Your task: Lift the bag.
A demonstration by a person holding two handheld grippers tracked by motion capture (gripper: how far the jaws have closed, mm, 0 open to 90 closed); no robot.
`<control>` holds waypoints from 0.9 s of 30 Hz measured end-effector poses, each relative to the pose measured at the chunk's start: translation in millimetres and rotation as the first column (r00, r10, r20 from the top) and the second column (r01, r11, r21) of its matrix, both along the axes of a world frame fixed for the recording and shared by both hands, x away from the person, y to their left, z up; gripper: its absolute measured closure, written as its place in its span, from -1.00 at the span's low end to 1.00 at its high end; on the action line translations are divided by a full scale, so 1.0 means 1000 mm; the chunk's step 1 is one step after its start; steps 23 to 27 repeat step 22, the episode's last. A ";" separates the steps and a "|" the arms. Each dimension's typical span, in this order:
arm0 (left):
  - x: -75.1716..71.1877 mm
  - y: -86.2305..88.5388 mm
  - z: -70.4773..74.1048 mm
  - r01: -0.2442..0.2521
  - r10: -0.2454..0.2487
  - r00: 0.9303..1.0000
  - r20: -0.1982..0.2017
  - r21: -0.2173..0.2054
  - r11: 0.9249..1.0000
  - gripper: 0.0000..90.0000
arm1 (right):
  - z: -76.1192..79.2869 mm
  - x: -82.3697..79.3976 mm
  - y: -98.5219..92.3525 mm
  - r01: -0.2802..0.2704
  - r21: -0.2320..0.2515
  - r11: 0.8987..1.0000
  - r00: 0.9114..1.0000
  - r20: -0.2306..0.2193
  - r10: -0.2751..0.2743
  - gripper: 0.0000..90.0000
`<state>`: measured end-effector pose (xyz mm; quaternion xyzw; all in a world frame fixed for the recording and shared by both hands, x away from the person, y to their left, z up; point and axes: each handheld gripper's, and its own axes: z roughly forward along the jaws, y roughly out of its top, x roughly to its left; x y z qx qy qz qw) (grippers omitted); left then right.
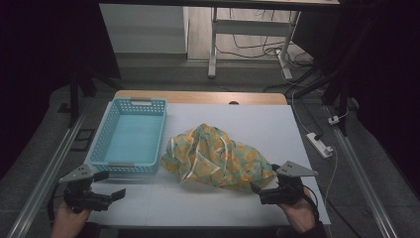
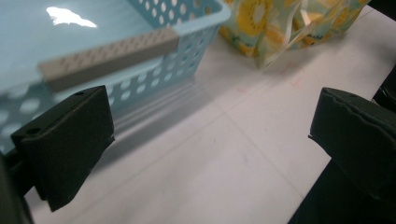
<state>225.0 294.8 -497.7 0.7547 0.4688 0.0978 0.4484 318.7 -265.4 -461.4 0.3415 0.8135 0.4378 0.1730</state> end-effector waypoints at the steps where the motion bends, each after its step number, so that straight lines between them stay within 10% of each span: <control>1: -0.002 0.001 -0.002 -0.003 0.003 1.000 -0.004 0.002 1.000 -1.00 | -0.003 -0.002 -0.003 0.008 -0.003 1.000 1.000 -0.005 -0.008 -1.00; 13: -0.016 0.004 -0.023 -0.040 0.049 0.997 -0.066 0.126 0.991 -1.00 | -0.036 -0.022 -0.022 0.057 -0.085 0.995 0.994 -0.092 -0.065 -1.00; 27: -0.017 0.008 -0.024 -0.054 0.066 0.992 -0.103 0.115 0.992 -1.00 | -0.039 -0.023 -0.026 0.076 -0.077 0.994 0.989 -0.121 -0.085 -1.00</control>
